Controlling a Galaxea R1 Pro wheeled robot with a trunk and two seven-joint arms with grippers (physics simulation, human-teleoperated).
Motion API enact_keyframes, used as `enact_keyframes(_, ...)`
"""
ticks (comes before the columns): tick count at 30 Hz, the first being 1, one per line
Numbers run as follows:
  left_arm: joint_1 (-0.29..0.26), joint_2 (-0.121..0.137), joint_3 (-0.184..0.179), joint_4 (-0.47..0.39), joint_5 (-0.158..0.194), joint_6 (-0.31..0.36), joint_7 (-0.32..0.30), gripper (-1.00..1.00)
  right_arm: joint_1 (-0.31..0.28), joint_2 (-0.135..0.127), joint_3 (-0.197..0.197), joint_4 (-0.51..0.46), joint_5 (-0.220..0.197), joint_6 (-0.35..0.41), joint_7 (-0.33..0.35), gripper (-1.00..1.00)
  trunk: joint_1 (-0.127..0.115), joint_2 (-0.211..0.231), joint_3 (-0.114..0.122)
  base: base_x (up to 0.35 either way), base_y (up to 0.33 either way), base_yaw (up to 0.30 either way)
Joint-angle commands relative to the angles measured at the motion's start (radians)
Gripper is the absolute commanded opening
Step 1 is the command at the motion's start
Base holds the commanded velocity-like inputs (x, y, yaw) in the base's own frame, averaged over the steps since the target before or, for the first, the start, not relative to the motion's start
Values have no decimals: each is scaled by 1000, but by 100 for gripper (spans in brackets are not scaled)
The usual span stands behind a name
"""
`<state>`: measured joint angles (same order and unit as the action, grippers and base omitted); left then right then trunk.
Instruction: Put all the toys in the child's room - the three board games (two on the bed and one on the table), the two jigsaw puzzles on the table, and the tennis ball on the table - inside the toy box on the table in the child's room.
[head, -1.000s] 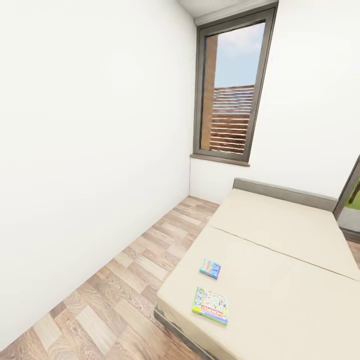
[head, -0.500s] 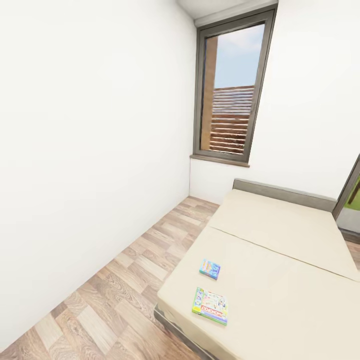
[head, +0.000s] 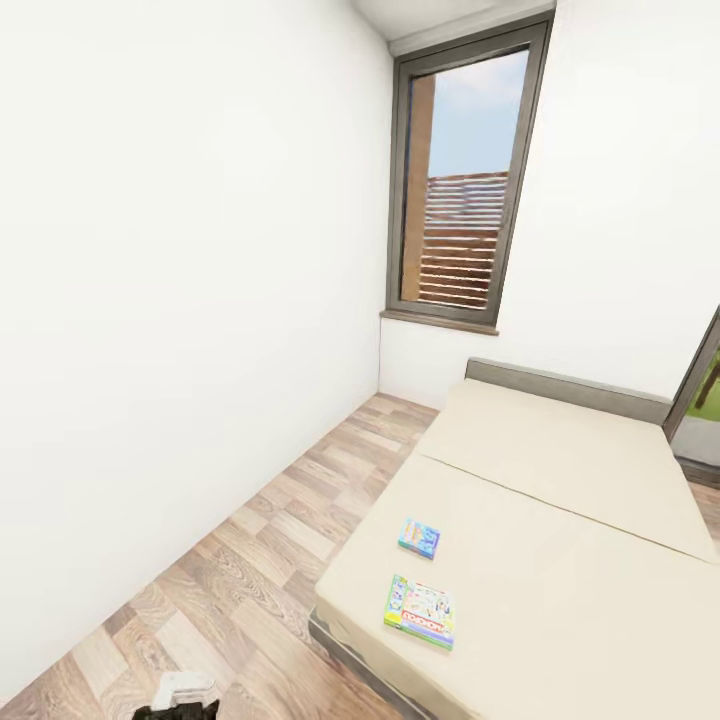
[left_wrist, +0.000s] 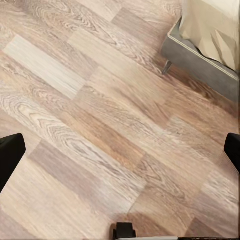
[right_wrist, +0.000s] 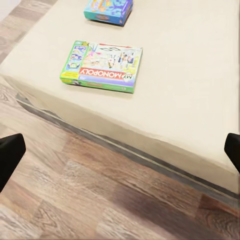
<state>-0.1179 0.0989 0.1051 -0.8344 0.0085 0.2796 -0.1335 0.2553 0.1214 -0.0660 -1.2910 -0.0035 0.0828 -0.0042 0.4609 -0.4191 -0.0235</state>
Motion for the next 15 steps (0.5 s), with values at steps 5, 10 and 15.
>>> enact_keyframes(5, -73, 0, 4, -6, 1, 80, -7, 100, 9, 4, -1, -61, -6, 72, 0, 100, -11, 19, 7, 0, 0, 0)
enact_keyframes(10, -127, 0, 3, -7, 1, 138, -7, 100, 9, 2, -2, -74, -42, 91, 0, 100, -11, 19, 7, 0, 0, 0)
enact_keyframes(15, -154, -2, 3, -15, 1, 201, -8, 100, 9, -5, -3, -77, -94, 97, 1, 100, -11, 19, 7, 0, 0, 0)
